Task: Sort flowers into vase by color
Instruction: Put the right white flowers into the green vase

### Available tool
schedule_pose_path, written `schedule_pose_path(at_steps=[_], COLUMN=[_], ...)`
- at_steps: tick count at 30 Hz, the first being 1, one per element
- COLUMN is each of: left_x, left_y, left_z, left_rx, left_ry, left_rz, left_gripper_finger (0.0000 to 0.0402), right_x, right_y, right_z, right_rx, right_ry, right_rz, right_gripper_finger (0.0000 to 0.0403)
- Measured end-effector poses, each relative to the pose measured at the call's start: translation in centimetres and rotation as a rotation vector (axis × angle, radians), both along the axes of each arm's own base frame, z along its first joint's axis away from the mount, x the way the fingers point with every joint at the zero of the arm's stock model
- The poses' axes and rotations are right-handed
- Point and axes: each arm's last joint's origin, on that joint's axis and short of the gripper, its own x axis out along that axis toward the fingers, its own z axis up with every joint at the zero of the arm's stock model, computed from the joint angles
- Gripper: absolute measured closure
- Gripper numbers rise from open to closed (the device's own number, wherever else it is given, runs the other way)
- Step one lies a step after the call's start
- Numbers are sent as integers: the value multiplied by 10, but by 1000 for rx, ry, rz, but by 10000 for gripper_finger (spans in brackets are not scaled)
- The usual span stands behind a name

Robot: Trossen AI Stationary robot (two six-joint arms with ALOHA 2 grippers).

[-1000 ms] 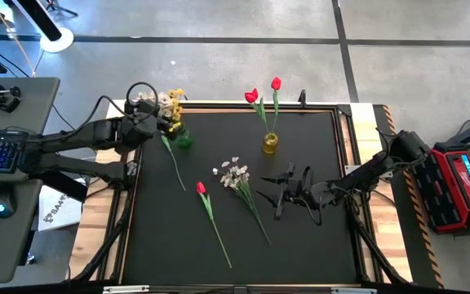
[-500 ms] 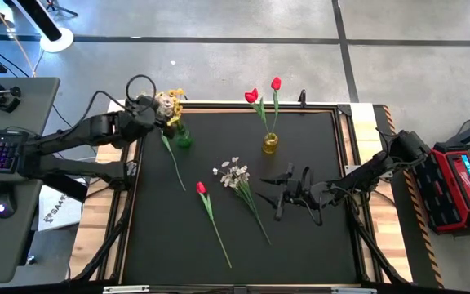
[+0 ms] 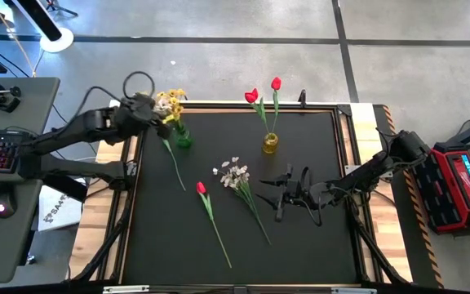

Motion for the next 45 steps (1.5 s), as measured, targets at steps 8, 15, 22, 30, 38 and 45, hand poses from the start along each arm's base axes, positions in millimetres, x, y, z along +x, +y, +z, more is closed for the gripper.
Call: schedule_pose_path(at_steps=[8, 15, 22, 30, 38, 45], left_x=[18, 11, -1, -6, -1, 4], left_y=[7, 4, -1, -4, -1, 0], left_z=[-34, -12, 6, 7, -2, -22], left_rx=[0, 4, -53, -104, -85, -102], left_ry=[119, 88, 95, 115, 117, 141], left_rz=[34, -5, -12, -11, 7, 8], left_gripper_finger=[117, 117, 117, 132, 217, 310], right_x=[0, 0, 0, 0, 0, 0], right_y=[0, 0, 0, 0, 0, 0], right_z=[0, 0, 0, 0, 0, 0], right_rx=[-2, -2, 5, 6, 6, 6], right_ry=[4, 4, 2, 2, 2, 3], right_rz=[1, 3, 3, 3, 2, 2], right_gripper_finger=[201, 201, 201, 201, 201, 201])
